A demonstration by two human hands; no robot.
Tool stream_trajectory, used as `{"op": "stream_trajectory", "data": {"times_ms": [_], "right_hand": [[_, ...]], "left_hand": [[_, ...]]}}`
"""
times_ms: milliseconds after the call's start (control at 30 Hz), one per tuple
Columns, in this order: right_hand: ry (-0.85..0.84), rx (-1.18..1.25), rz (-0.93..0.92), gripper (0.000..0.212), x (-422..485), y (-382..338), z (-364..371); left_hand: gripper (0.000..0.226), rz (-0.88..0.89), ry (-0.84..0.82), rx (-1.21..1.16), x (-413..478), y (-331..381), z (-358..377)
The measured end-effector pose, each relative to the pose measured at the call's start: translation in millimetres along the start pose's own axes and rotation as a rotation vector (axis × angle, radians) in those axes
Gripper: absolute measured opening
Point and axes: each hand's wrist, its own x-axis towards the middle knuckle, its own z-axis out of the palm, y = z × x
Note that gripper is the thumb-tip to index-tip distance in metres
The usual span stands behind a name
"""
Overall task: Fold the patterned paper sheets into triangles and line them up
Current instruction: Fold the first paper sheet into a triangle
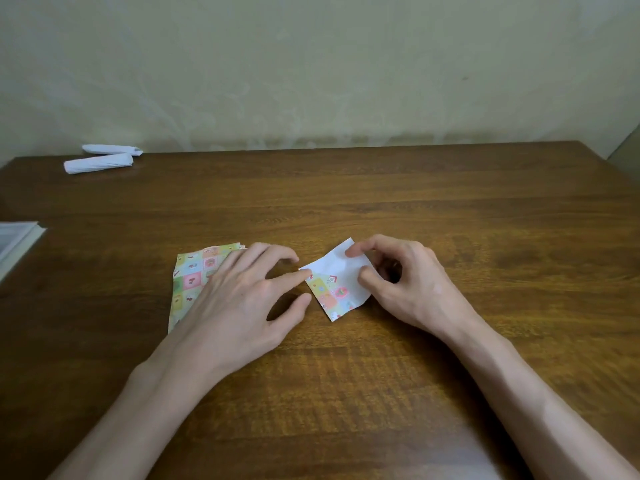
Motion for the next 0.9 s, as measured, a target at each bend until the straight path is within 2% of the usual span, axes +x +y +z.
{"op": "stream_trajectory", "data": {"times_ms": [200,333,467,600,733,800,867,900], "right_hand": [[-0.031,0.032,-0.023,0.025,-1.4,0.4,-2.1],[0.017,0.033,0.001,0.018,-1.8,1.3,3.7],[0.059,0.102,0.02,0.008,-3.0,-3.8,5.0],[-0.002,0.115,0.034,0.021,-3.9,-6.9,0.4],[0.023,-0.009,-0.078,0.042,-3.4,1.2,-3.6],[0.059,-0.101,-0.137,0.041,-1.7,7.7,-4.8],[0.059,-0.117,-0.146,0.038,0.1,13.3,-5.5],[0.051,-0.113,-0.148,0.036,0.7,15.6,-5.8]], "left_hand": [[0.069,-0.053,0.033,0.034,2.0,13.5,4.3],[0.061,-0.011,0.076,0.056,2.8,22.9,5.9],[0.056,0.025,0.05,0.025,2.6,22.2,10.5],[0.042,0.061,0.128,0.0,5.3,18.0,13.6],[0.038,0.099,0.167,-0.026,5.8,13.7,15.1],[0.035,0.119,0.174,-0.057,7.1,10.9,15.9],[0.02,0.144,0.187,-0.087,8.0,5.5,17.5],[0.019,0.146,0.186,-0.102,8.0,2.9,18.4]]}}
